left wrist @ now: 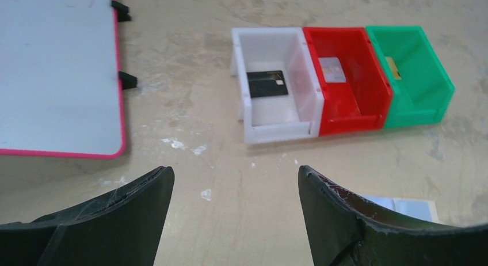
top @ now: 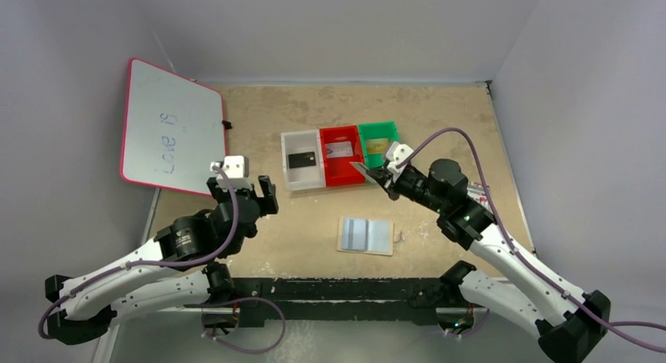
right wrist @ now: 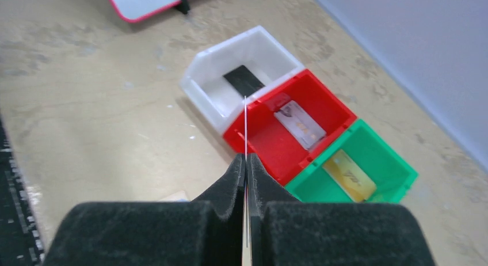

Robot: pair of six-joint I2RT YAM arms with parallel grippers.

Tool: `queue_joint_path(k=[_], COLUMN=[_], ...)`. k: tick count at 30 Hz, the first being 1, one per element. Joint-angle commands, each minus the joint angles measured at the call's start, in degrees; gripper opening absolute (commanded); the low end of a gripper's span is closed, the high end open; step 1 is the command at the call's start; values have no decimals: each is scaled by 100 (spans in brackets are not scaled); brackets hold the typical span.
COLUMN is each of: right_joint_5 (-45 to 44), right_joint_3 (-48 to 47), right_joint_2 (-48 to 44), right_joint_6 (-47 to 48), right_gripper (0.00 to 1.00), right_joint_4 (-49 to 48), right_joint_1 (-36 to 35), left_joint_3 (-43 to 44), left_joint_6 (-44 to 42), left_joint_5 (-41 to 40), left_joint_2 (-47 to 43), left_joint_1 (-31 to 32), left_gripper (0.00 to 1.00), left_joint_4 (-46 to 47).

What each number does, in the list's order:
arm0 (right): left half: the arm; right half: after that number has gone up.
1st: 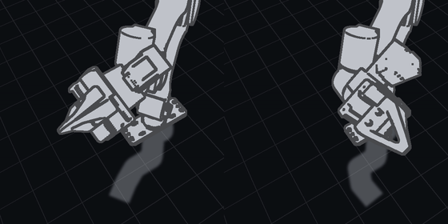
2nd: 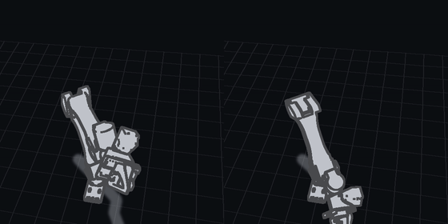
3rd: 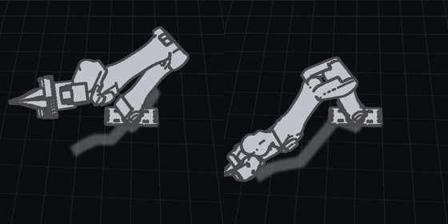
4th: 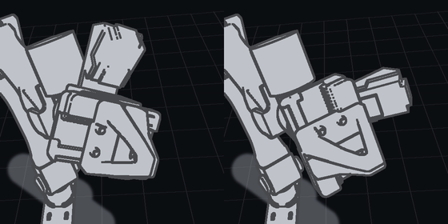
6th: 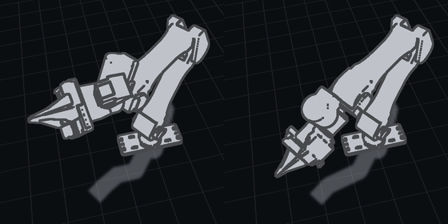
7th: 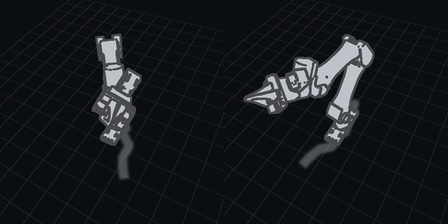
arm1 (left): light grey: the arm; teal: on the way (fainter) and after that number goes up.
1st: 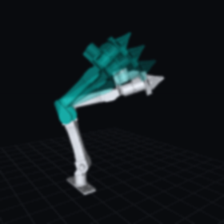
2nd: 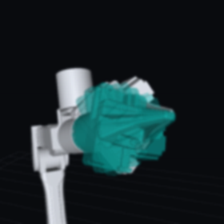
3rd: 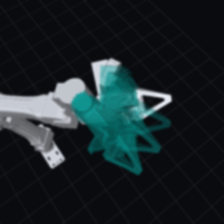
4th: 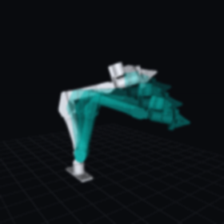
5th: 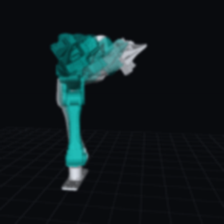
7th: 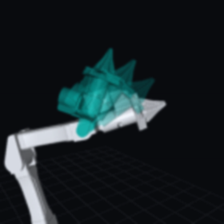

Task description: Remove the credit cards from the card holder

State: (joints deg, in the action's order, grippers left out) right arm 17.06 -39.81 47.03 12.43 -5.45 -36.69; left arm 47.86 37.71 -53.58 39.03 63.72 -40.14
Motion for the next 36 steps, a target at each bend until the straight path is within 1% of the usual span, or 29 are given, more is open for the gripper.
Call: queue_joint_path(k=[1, 6, 13, 19, 22, 30, 32, 36], right_joint_5=[-965, -1152, -1082, -1181, -1150, -1136, -906, -902], right_joint_3=[-447, -608, -988, -1514, -1757, -2361, -2551, -2669], right_joint_2=[302, 776, 1721, 2641, 2920, 3927, 4187, 4689], right_joint_6=[719, 835, 1283, 1696, 1891, 2866, 3019, 3431], right_gripper=[0, 0, 0, 0, 0, 0, 0, 0], right_joint_4=[291, 76, -216, -251, -345, -211, -135, -176], right_joint_1=[12, 12, 10, 12, 10, 12, 12, 17], left_joint_3=[-58, -63, 89, 84, 75, 96, 112, 133], left_joint_6=[650, 928, 1588, 1603, 1606, 1616, 1622, 1656], left_joint_5=[-1058, -1203, -1796, -1931, -1944, -1933, -1935, -1958], left_joint_2=[-57, 73, 320, 217, 168, 255, 290, 328], left_joint_1=[-19, -18, -18, -18, -18, -18, -18, -18], left_gripper=[79, 80, 80, 81, 81, 83, 83, 84], left_joint_4=[-418, -643, -1260, -1286, -1286, -1307, -1327, -1358])
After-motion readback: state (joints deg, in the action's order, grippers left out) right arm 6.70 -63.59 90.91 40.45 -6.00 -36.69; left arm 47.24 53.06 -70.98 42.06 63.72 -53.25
